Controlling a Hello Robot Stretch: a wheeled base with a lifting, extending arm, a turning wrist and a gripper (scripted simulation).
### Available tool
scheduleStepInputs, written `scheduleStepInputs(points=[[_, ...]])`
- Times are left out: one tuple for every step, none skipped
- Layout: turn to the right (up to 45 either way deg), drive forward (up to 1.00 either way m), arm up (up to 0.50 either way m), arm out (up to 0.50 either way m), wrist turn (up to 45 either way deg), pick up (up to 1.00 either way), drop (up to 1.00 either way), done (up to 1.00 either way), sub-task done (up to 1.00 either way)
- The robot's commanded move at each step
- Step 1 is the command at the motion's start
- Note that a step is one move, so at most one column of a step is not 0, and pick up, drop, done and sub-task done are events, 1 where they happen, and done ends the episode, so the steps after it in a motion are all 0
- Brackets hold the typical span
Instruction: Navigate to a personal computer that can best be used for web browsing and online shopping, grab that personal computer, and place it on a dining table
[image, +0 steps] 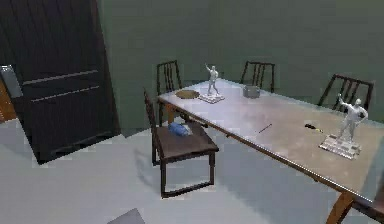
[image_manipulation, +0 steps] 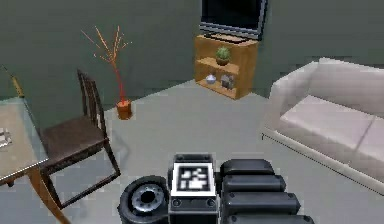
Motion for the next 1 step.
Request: scheduleStepInputs(points=[[0.0,0.75,0.0,0.0,0.0,0.0,0.0,0.0,0.0]])
